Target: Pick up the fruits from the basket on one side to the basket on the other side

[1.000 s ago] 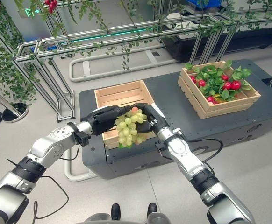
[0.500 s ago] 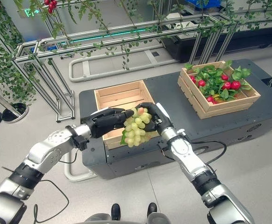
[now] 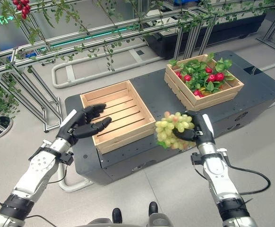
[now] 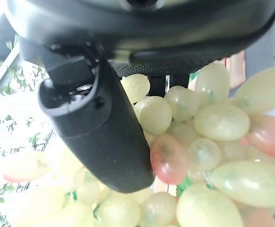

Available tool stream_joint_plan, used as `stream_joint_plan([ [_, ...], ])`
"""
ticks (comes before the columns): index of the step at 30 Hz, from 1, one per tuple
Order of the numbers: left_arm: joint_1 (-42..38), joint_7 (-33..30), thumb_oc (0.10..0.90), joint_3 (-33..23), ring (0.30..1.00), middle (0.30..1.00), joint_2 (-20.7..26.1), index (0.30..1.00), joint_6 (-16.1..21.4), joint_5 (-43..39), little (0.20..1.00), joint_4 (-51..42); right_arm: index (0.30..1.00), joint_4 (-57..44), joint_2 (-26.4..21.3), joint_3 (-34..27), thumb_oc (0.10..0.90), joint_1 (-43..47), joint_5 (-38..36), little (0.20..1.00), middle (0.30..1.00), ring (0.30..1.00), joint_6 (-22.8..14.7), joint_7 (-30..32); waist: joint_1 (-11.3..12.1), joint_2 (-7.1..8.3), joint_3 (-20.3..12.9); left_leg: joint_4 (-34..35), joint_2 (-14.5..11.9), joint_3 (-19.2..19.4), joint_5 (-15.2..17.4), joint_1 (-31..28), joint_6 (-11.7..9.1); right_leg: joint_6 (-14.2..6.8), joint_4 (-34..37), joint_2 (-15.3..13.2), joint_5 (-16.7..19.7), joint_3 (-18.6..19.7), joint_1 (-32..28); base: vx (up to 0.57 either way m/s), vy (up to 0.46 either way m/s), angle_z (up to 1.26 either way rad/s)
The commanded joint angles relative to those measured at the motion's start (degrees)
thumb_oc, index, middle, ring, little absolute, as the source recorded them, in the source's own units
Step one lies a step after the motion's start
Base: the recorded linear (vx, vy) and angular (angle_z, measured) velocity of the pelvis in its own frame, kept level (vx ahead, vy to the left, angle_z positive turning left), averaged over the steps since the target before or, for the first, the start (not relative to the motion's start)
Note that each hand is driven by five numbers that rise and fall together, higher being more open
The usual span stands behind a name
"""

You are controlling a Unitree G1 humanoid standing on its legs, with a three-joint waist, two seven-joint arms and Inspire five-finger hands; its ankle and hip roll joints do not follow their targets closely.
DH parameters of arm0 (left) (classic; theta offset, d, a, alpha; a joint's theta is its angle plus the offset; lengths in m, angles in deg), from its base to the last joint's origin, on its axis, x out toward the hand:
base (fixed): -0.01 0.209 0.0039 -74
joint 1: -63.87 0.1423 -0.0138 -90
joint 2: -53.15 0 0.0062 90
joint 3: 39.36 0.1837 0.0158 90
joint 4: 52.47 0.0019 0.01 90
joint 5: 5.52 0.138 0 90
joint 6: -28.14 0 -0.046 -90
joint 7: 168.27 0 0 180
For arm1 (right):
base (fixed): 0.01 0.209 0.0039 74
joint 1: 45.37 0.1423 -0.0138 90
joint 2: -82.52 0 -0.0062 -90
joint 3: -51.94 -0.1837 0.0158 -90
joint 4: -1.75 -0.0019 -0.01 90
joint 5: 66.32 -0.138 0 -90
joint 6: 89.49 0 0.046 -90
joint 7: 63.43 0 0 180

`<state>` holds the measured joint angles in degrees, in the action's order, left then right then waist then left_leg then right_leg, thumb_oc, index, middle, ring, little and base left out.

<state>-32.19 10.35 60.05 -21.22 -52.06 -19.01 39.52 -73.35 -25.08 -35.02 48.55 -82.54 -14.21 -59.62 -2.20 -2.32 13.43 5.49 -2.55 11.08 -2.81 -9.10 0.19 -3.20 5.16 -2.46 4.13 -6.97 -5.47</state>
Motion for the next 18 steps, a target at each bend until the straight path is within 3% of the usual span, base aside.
stream_joint_plan([
  [1, -3.6, -8.1, 0.8, -2.44, 0.9, 0.9, -0.87, 0.9, 9.46, 1.79, 0.9, 3.3, 0.3, -6.88, 0.34, -3.89, 0.4, 3.34, -3.18, 0.3, 0.3, 0.3, -12.96, 4.04, 0.05, 3.06, -4.97, -0.49, -1.88, -2.09, 8.06, -0.94, -2.39, -2.95, -0.16, -3.9, -5.24, -0.76, -1.76, -0.05, -0.119, 0.06],
  [5, 3.62, -2.08, 0.8, -2.88, 0.9, 0.9, -6.78, 0.9, 8.88, -11.11, 0.9, 6.53, 0.3, -9.57, 5.15, -5.36, 0.4, -2.53, -7.27, 0.3, 0.3, 0.3, -15.57, 2.99, -0.39, 4.04, -4.69, -0.49, -2.14, -2.04, 8.05, -0.7, -2.25, -2.72, -0.16, -3.53, -4.97, -0.35, -1.28, -0.01, -0.1, 0.02],
  [8, 8.96, 1.41, 0.8, 0.39, 0.9, 0.9, -10.91, 0.9, 12.68, -13.33, 0.9, 10.32, 0.3, -10.77, 9.61, -5.22, 0.4, -5.36, -10.74, 0.3, 0.3, 0.3, -18.32, 2.39, -0.77, 4.55, -4.38, -0.49, -2.48, -1.04, 8.24, -0.89, -2.07, -2.69, -0.16, -3.28, -4.69, 0.02, -1.02, -0.02, -0.136, -0.05],
  [14, 11.52, 11.85, 0.8, 3.54, 0.9, 0.9, -12.2, 0.9, 17.45, -20.98, 0.9, 9.92, 0.3, -11.2, 12.53, -3.42, 0.4, -7.79, -12.02, 0.3, 0.3, 0.3, -19.37, 3.39, -2.22, 4.8, -4.45, -0.49, -3.51, 2.06, 8.7, -1.83, -2.03, -2.43, -0.16, -2.13, -4.72, 2.16, -0.3, -0.05, -0.175, -0.06],
  [18, 7.54, 12.55, 0.8, 5.57, 0.9, 0.9, -11.94, 0.9, 17.83, -22.35, 0.9, 11.44, 0.3, -7.01, 13.55, -1.35, 0.4, -6.71, -14.07, 0.3, 0.3, 0.3, -17.82, 2.63, -3.75, 4.93, -4.88, -0.49, -4.49, 4.75, 8.29, -3.18, -2.62, -1.48, -0.16, -0.51, -4.83, 4.5, -0.29, -0.06, -0.181, -0.28],
])
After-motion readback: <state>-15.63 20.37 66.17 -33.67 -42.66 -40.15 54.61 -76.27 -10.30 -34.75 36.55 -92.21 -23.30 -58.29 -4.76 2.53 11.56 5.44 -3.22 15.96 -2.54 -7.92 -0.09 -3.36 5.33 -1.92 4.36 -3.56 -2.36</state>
